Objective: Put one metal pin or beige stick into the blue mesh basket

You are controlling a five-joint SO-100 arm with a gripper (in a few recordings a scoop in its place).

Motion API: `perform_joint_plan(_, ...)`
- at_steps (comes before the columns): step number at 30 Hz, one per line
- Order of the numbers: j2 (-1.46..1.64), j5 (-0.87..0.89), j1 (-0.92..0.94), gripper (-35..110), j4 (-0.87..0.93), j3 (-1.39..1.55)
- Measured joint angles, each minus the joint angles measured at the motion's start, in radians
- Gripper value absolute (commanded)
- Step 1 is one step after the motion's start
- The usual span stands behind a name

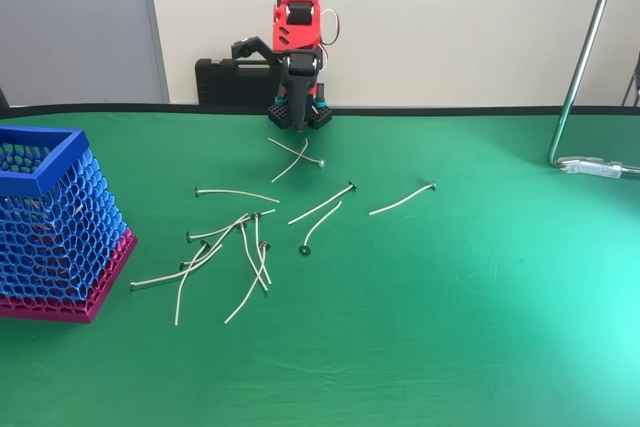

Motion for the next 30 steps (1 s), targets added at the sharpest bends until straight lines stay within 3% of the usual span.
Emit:
perform_joint_plan(21, -0.723, -0.224, 0.11, 2, 0.037, -0.595)
perform_joint_plan(30, -0.962, -0.273, 0.132, 2, 0.163, -0.822)
